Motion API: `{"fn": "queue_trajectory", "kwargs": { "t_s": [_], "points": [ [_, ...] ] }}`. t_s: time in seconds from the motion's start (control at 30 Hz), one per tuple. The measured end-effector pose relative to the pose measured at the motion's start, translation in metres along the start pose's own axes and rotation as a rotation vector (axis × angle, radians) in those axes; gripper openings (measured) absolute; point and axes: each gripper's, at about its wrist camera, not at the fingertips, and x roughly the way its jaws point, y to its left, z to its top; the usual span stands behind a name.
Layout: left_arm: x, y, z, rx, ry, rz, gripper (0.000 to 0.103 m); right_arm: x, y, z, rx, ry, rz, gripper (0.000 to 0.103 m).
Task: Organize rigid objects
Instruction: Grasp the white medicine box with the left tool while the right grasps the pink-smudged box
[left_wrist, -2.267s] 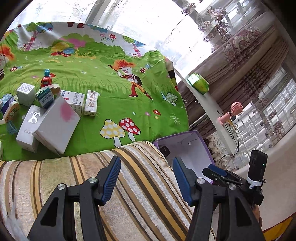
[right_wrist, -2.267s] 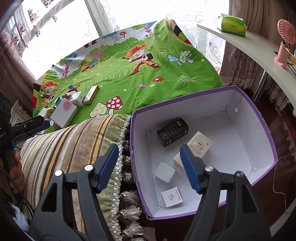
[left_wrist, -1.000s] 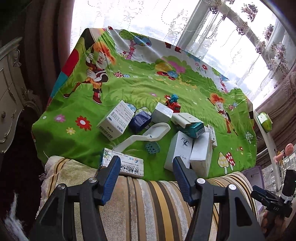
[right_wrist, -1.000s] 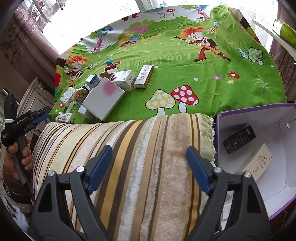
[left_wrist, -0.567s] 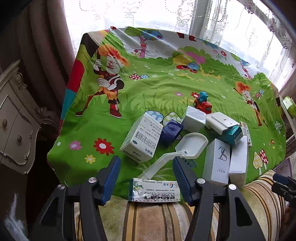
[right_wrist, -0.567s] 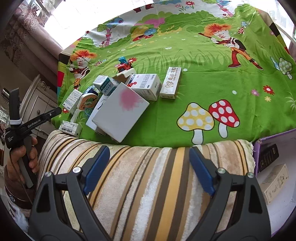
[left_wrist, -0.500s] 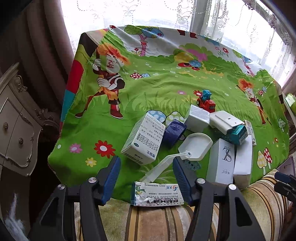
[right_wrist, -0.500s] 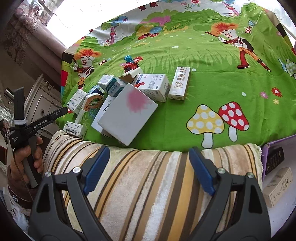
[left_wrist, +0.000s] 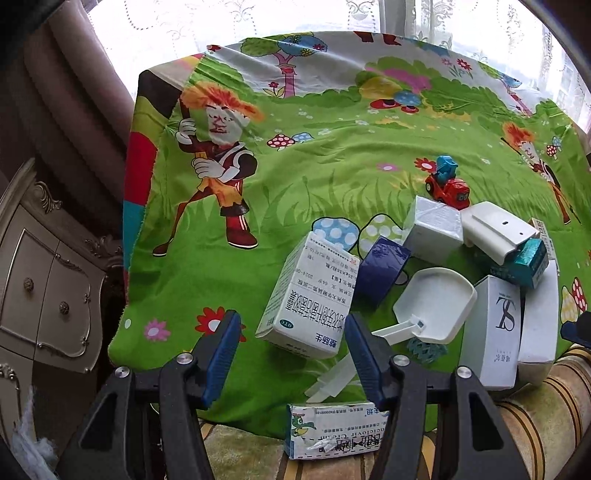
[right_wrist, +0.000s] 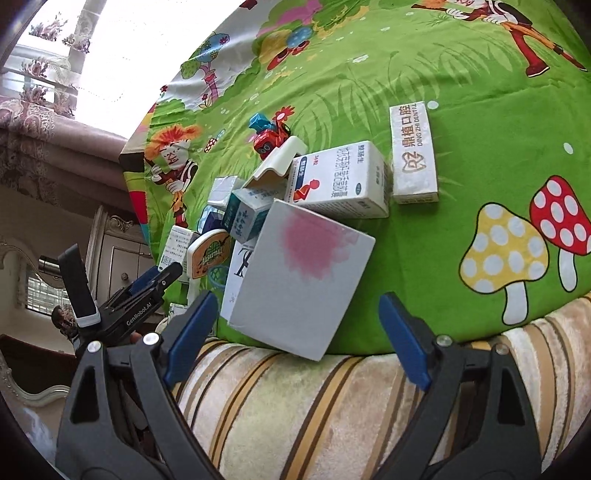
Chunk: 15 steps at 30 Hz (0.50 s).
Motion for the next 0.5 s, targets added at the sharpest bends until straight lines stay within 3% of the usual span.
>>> {"fn": "queue_trajectory", "kwargs": {
  "t_s": [0.27,0.33,0.5],
  "points": [
    [0.005,-0.007,0.002,0.048,0.008,0.034,0.06,0.012,-0.004,0.004,0.038,0.033,-0.021,0.095],
    [0.007,-0.01,0.002,0.063,0.014,0.037,0.066,0.014,-0.005,0.004,0.045,0.037,-0.024,0.096],
    [0.011,-0.012,0.001,0.079,0.019,0.064,0.068,0.016,-0.001,0.003,0.043,0.037,-0.043,0.096]
  ]
}}
